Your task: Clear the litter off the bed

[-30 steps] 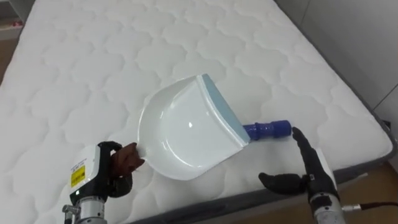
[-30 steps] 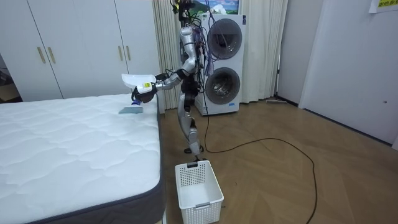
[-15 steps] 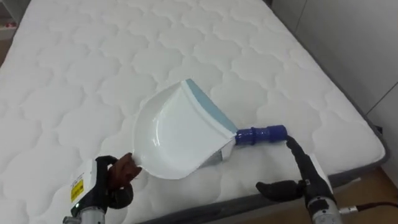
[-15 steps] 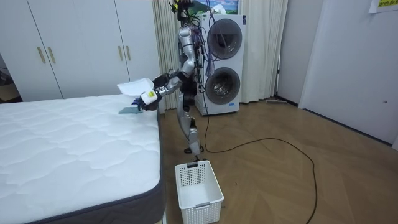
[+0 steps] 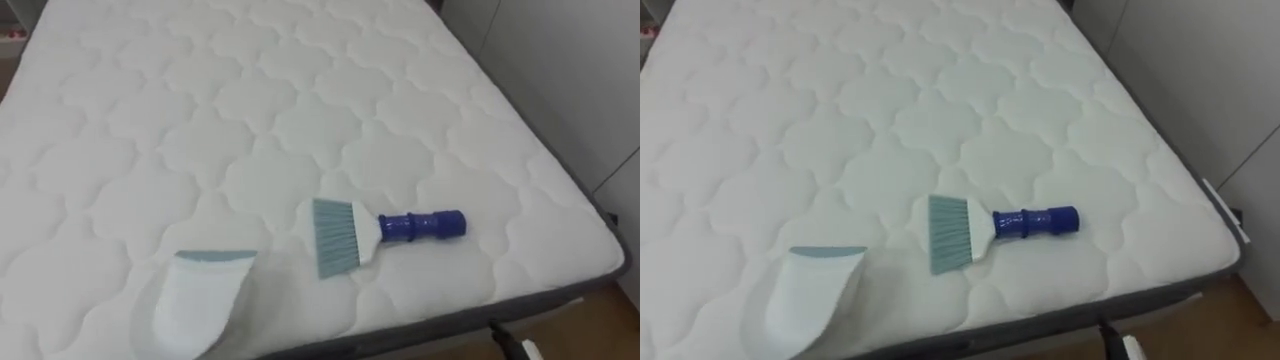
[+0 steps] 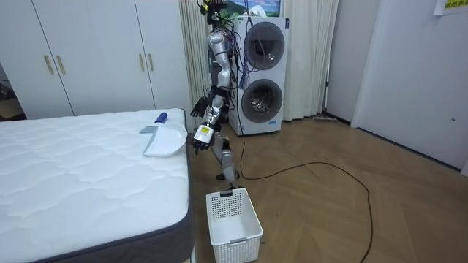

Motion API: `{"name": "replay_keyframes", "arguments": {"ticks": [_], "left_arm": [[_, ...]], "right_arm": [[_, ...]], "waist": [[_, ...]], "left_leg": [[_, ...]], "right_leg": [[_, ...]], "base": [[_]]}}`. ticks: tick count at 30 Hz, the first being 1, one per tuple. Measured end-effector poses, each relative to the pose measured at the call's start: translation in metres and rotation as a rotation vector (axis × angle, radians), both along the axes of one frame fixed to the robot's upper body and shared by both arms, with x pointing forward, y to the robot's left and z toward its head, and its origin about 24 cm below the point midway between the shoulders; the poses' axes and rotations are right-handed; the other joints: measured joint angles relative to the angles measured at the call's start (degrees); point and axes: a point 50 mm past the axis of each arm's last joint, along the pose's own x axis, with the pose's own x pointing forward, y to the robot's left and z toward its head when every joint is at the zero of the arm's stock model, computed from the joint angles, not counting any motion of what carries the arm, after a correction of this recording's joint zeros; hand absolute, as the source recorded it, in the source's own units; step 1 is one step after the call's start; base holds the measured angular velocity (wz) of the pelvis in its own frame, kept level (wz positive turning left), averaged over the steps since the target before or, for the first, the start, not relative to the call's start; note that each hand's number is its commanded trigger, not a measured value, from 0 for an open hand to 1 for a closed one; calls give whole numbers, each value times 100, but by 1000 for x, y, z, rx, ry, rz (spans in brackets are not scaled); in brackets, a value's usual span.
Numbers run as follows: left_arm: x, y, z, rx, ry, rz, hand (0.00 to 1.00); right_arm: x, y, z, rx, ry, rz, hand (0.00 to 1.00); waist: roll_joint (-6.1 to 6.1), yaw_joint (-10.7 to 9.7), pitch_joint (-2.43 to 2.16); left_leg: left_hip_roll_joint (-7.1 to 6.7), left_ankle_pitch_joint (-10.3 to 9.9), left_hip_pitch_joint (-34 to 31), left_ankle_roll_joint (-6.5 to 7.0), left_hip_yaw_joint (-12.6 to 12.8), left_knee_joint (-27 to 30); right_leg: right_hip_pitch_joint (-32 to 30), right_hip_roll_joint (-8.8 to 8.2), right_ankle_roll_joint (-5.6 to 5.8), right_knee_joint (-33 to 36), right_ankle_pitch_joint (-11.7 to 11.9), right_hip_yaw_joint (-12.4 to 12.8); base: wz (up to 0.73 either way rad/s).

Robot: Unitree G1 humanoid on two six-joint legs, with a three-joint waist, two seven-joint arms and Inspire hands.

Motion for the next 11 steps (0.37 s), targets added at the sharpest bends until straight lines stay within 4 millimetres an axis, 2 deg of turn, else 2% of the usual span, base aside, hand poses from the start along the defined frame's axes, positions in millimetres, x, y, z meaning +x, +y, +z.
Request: {"name": "replay_keyframes", "arguments": {"ticks": [2, 7, 11], "left_arm": [[-6, 0, -2, -24, 23, 23, 0], [-29, 0, -10, -115, 146, 62, 0], [-40, -4, -13, -190, 196, 106, 0]], "right_arm": [[-11, 0, -6, 33, 55, -23, 0], [-33, 2, -17, 151, 149, -126, 0], [-42, 1, -20, 191, 176, -181, 0]], "waist": [[-4, 58, 0], [-29, 49, -5], [-35, 63, -14]], "left_leg": [[-1, -15, 51, -18, 1, -81], [17, -18, 59, -24, 7, -76], [18, -19, 64, -25, 8, -57]], "right_leg": [[33, 24, 0, 2, 0, 0], [80, 43, -12, 5, 7, -19], [91, 44, -15, 5, 9, -8]], "base": [[0], [0], [0]]}}
